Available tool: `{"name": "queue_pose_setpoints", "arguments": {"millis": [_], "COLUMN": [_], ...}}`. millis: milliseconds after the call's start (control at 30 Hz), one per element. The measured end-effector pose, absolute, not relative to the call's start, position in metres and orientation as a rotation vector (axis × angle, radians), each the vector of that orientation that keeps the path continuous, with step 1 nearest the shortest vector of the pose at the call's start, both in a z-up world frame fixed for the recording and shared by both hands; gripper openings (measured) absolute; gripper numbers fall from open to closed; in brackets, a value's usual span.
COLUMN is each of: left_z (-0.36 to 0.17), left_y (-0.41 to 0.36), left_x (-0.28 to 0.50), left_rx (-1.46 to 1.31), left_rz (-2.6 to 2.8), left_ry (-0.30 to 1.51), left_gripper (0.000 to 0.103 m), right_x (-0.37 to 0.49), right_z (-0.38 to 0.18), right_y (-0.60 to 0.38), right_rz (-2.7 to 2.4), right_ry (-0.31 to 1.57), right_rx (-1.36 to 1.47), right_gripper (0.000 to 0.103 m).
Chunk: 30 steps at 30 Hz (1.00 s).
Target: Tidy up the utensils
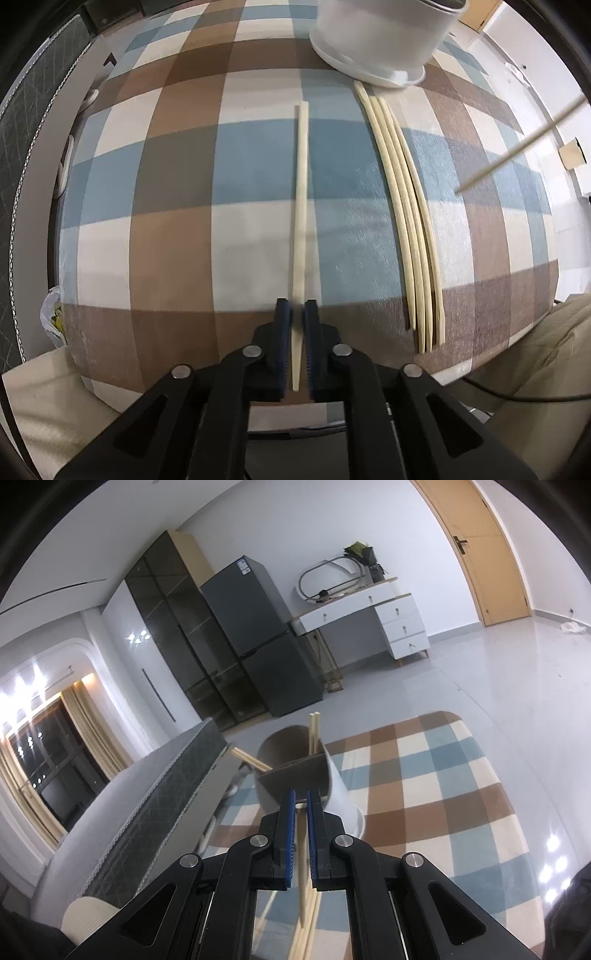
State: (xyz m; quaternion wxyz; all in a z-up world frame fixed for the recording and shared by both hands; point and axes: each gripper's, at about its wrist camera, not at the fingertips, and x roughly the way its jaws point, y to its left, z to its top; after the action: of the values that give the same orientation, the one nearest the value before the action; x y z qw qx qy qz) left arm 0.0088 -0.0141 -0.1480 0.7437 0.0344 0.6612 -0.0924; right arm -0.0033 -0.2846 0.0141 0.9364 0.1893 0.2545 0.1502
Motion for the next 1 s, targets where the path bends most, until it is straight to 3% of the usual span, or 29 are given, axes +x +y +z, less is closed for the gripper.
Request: {"name": "queue_pose_setpoints", "arguments": {"millis": [133,500,600,700,867,1000], "left_z": [-0.134,-0.146,-0.145,-0.143,-0.137,-0.089], "left_y": [-0.009,-0.040,-0.037,-0.046,-0.041,-0.019], "left_x": [0.034,0.089,0.094,0.090,0.090,0.067], "left_rx": [0.002,0.175,0.143,0.147,0.046,-0.064], "left_rz": [-0.189,-0.185,-0.214,-0.256,-0.278,-0.305], "left_ry": [1.374,1.322,1.319,1.317,1.305,1.138], "left_gripper": [0.038,0.040,0.027,0.002,0.002,0.002], "right_x": [-0.002,0.004,0.007,0.009,0.009,0.003], "right_z": [0.013,0.006,0.005,0.004,0.004,0.007], "right_y": [-0.284,-0.295,-0.297,-0.299,-0.296,-0.290], "right_rz": [0.305,0.287,0.284,0.281,0.283,0.286], "right_ry": [0.523,0.540,0.543,0.550,0.551,0.536], "right_rx": [0.377,0.411,0.419,0.430,0.409,0.366], "right_gripper": [0.006,0.006,0.006,0.006,0.006,0.006]}}
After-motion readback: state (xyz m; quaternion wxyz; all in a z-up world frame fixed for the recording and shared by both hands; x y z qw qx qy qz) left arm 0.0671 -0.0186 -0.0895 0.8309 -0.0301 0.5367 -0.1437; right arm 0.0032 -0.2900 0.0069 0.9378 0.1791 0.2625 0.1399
